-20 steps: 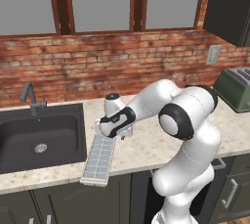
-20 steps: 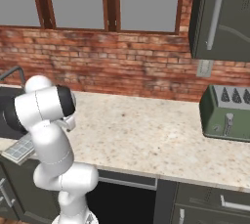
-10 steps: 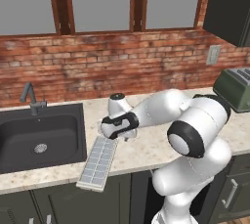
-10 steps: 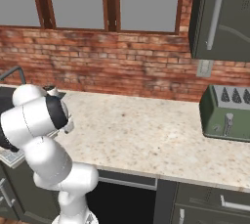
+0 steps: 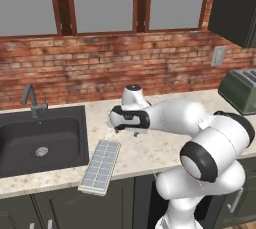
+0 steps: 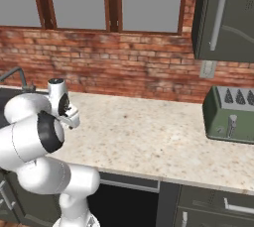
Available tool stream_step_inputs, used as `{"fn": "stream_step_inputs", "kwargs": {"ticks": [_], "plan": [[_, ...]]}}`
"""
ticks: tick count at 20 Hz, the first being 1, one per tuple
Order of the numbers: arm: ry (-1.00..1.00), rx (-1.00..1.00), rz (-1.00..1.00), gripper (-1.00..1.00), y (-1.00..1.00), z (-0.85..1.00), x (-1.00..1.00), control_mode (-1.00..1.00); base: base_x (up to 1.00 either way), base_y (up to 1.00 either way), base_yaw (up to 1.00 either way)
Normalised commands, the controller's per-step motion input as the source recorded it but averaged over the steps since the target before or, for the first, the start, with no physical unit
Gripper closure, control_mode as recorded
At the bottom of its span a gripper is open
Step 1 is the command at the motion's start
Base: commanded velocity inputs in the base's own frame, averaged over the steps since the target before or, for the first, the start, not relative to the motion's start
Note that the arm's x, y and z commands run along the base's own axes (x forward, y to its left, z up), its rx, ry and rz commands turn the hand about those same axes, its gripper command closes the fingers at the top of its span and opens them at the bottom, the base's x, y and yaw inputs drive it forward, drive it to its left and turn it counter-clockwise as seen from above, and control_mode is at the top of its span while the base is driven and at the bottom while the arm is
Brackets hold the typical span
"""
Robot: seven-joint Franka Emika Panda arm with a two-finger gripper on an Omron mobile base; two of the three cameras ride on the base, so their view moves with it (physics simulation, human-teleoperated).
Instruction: The ice cube tray has been filled with water. Take the tray and place it in the freezer to make ice. Close the freezer door after placing the tray.
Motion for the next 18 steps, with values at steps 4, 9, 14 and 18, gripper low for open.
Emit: {"fn": "stream_step_inputs", "kwargs": {"ticks": [4,9,14,18], "plan": [[-0.05,0.0,0.01,-1.0,0.0,0.12,-0.64,-1.0,0.0,0.0,0.0],[-0.1,0.0,0.04,-1.0,0.0,0.31,-0.63,-1.0,0.0,0.0,0.0],[-0.12,0.0,0.07,-1.0,0.0,0.49,-0.52,-1.0,0.0,0.0,0.0],[-0.06,0.0,0.12,-1.0,0.0,0.49,-0.29,-1.0,0.0,0.0,0.0]]}}
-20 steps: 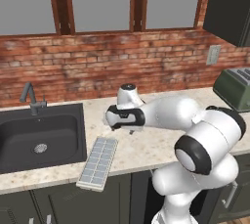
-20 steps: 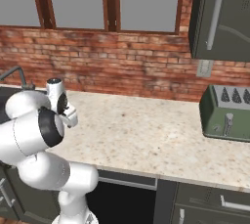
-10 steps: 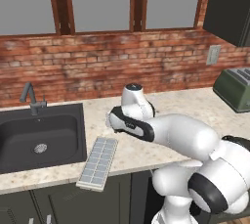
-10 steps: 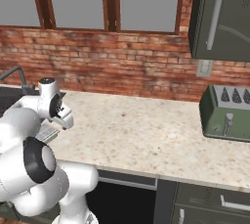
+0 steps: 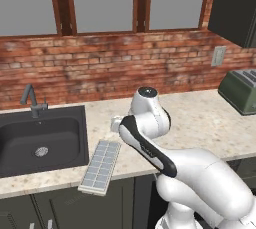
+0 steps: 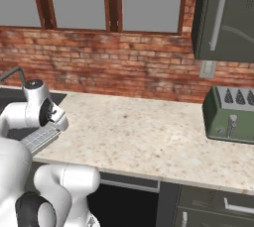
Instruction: The ice cube tray has been filled with water. Take the tray and place it in the freezer to make ice. Close the freezer door after placing the tray.
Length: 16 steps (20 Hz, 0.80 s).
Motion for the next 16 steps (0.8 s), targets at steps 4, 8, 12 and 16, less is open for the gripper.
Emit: {"fn": "stream_step_inputs", "kwargs": {"ticks": [4,8,12,16], "plan": [[0.0,0.0,0.18,-1.0,0.0,0.39,-0.16,-1.0,0.0,0.0,0.0],[0.0,-0.01,0.2,-1.0,0.05,0.22,-0.3,-1.0,0.0,0.0,0.0],[0.0,-0.09,0.22,-1.0,0.19,0.05,-0.48,-1.0,0.0,0.0,0.0],[-0.03,-0.17,0.2,-1.0,0.3,0.0,-0.64,-1.0,0.0,0.0,0.0]]}}
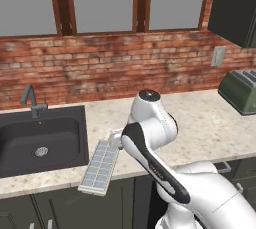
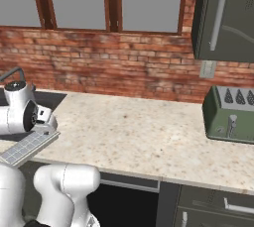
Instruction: The ice cube tray has been filled with water. Take the tray and place it in the freezer to make ice. Close the freezer door after placing the tray.
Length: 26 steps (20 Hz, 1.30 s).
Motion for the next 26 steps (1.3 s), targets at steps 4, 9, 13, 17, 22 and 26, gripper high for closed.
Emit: {"fn": "stream_step_inputs", "kwargs": {"ticks": [4,9,13,17,22,26], "plan": [[-0.09,-0.22,0.19,-1.0,0.36,0.0,-0.65,-1.0,0.0,0.0,0.0],[-0.1,-0.23,0.19,-1.0,0.36,0.0,-0.6,-1.0,0.0,0.0,0.0],[-0.08,-0.23,0.18,-1.0,0.33,0.0,-0.5,-1.0,0.0,0.0,0.0],[-0.03,-0.21,0.19,-1.0,0.28,0.0,-0.46,-1.0,0.0,0.0,0.0],[0.0,-0.17,0.19,-1.0,0.22,0.0,-0.39,-1.0,0.0,0.0,0.0],[0.0,-0.17,0.18,-1.0,0.2,0.0,-0.31,-1.0,0.0,0.0,0.0]]}}
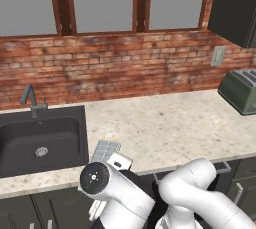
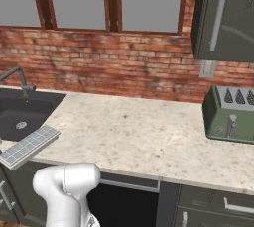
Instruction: The ice cube tray has been filled with water. Take the tray and place it in the freezer to make ice. Close the freezer door after placing the tray.
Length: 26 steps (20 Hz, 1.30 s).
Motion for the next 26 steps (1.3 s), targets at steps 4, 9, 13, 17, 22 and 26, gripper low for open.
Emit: {"fn": "stream_step_inputs", "kwargs": {"ticks": [4,9,13,17,22,26], "plan": [[-0.05,-0.11,0.15,-1.0,0.16,0.0,-0.03,-1.0,0.0,0.0,0.0],[-0.1,-0.1,0.1,-1.0,0.1,-0.01,0.0,-1.0,0.0,0.0,0.0],[-0.07,-0.18,0.04,-1.0,0.0,-0.17,0.01,-1.0,0.0,0.0,0.0],[-0.05,-0.15,0.0,-1.0,0.0,-0.18,0.08,-1.0,0.0,0.0,0.0],[0.0,-0.16,0.0,-1.0,0.03,-0.12,0.11,-1.0,0.0,0.0,0.0],[-0.04,-0.16,0.0,-1.0,0.11,-0.11,0.07,-1.0,0.0,0.0,0.0]]}}
